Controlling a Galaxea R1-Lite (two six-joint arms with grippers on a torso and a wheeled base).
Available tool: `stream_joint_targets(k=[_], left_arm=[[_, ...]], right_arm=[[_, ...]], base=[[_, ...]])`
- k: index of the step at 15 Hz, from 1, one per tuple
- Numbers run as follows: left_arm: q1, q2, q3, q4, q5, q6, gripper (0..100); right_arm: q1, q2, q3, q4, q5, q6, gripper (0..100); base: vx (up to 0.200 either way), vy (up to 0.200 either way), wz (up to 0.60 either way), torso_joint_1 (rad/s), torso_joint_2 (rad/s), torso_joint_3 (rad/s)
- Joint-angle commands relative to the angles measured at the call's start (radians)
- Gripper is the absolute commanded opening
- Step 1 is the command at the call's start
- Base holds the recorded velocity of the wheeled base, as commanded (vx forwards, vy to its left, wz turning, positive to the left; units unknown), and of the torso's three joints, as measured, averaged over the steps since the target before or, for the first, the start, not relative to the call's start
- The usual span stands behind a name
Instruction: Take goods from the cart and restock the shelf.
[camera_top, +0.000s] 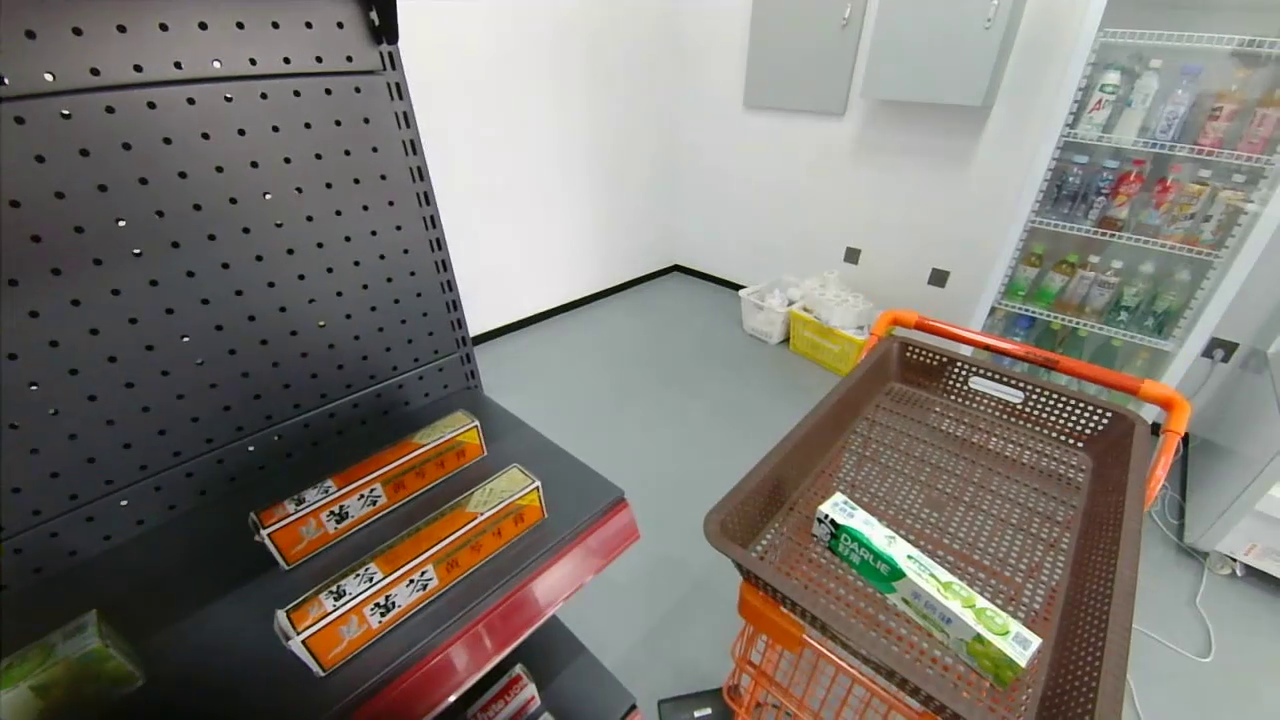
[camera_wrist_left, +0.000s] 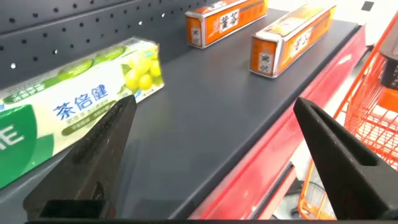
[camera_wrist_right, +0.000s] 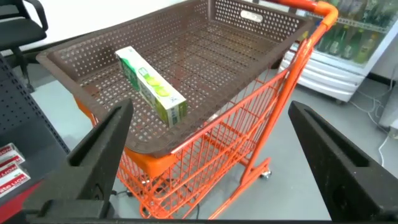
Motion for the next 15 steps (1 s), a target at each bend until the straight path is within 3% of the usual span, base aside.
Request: stream_joint_targets(k=[1,11,12,13,15], left_arm=[[0.0,0.0,0.0,0.002,0.0,-0.002,100],[0.0,0.0,0.0,0.002,0.0,-0.002,100],[0.0,0.0,0.0,0.002,-0.001,0.001,100],[0.0,0.0,0.0,0.002,0.002,-0.002,100],[0.0,0.0,0.0,0.002,0.002,-0.003,100]], right_arm=[[0.0,0.001,0.0,-0.002,0.0,0.0,100],[-0.003,0.014,-0.006,0.003,-0.012,-0.006,100],[-0.023,0.184,-0.253,0.082,-0.022,0.003,100],[-0.029,0.31,-0.31,0.184,-0.025,0.021,100],[-0.04,0.343,-0.333,0.19,-0.04,0.029,100]], base=[[0.0,0.0,0.0,0.0,0.0,0.0],[0.0,0.0,0.0,0.0,0.0,0.0],[0.0,0.0,0.0,0.0,0.0,0.0],[0.0,0.0,0.0,0.0,0.0,0.0],[0.0,0.0,0.0,0.0,0.0,0.0]])
